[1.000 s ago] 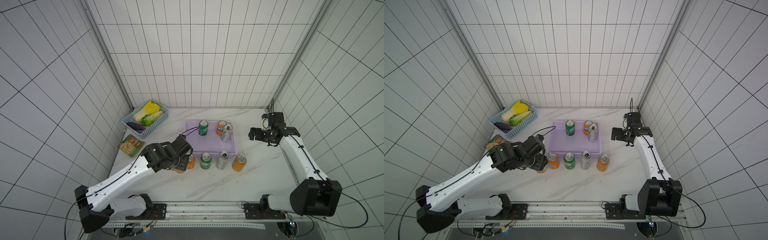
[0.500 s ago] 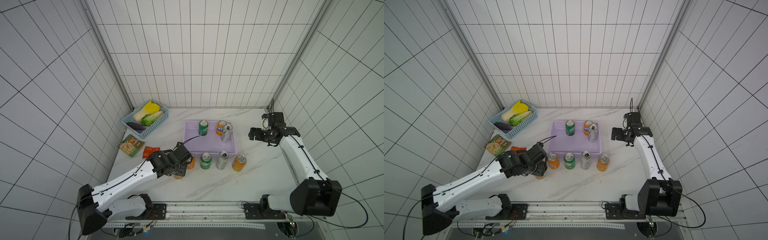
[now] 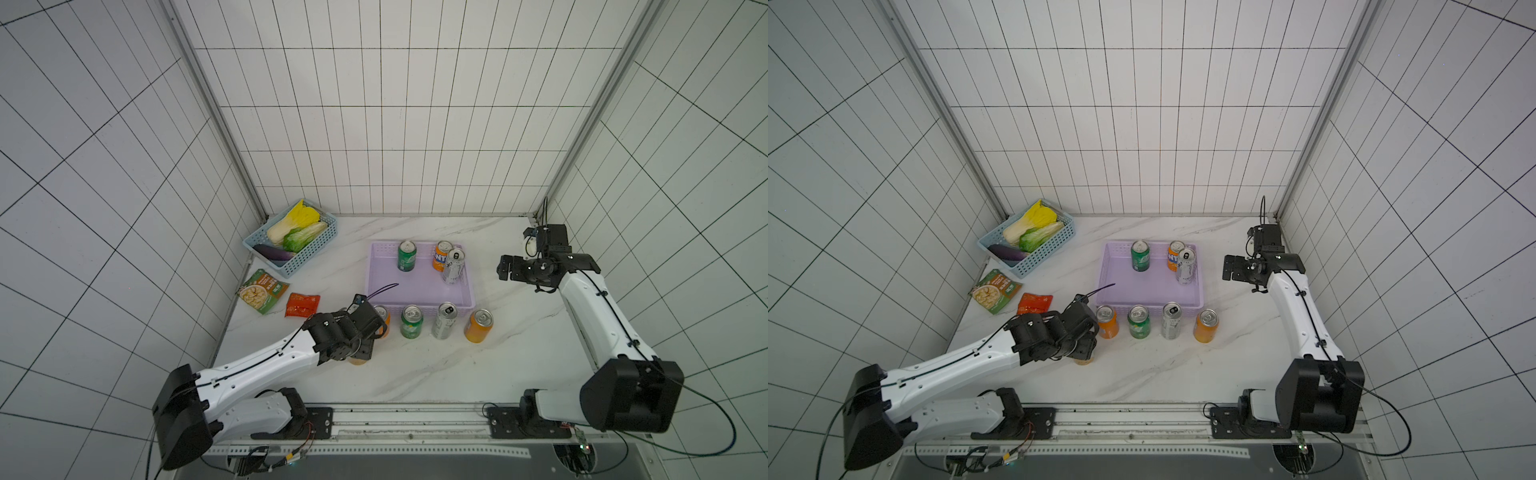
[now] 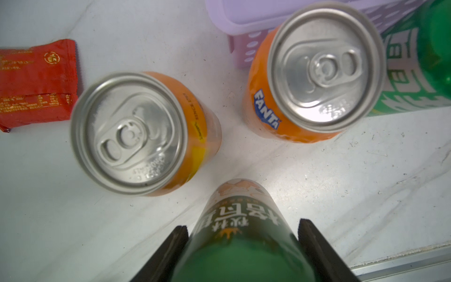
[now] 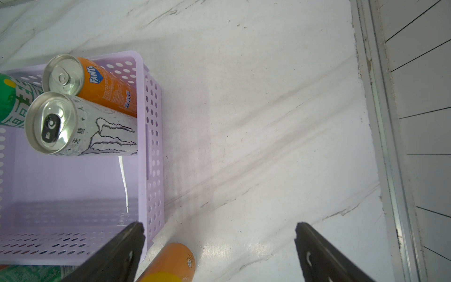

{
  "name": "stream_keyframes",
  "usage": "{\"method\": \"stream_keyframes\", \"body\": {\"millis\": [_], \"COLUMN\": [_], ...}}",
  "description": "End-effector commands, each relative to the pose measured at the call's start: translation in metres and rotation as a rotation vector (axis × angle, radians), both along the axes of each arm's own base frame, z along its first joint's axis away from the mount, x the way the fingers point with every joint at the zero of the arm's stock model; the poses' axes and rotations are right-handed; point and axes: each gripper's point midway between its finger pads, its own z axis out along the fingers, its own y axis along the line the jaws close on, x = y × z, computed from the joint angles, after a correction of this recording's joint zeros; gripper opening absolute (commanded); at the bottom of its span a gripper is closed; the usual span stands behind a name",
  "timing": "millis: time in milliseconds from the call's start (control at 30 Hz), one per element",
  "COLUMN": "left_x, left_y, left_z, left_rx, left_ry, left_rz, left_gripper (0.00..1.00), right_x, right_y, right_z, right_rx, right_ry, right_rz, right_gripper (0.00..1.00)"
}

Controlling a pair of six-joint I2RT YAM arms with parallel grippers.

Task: Take out the drinks from the basket
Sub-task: Place the drink at the center of the board.

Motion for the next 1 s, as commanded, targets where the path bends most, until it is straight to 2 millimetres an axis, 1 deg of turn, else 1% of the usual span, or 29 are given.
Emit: {"method": "stream_keyframes", "body": {"millis": [0, 333, 533, 700, 967], "left_x": [0.014, 0.012, 0.010, 0.009, 0.008], "left_y": [-0.011, -0.011, -0.010, -0.009, -0.008], "left_z": [0.011, -0.008, -0.018, -0.025, -0.028], "left_rx": [-0.067, -0.052, -0.043, -0.029, -0.024], "left_ry": [-0.092, -0.102, -0.103, -0.094, -0.092], "left_rz": [0.023, 0.026, 0.033, 0.040, 0.042], "left_gripper": [0.47, 0.47, 0.50, 0.53, 0.62], "right_x": [-0.004, -0.004, -0.004, -0.004, -0.004], "right_y": [-0.005, -0.005, -0.005, -0.005, -0.006], "right_z": [-0.009, -0.009, -0.010, -0.009, -0.007], "right_rx": [-0.003, -0.003, -0.004, -0.006, -0.007], "right_ry": [0.023, 0.024, 0.025, 0.022, 0.018], "right_rz": [-0.013, -0.013, -0.014, -0.015, -0.015], "right_gripper": [0.99, 0.99, 1.00, 0.99, 0.99]}}
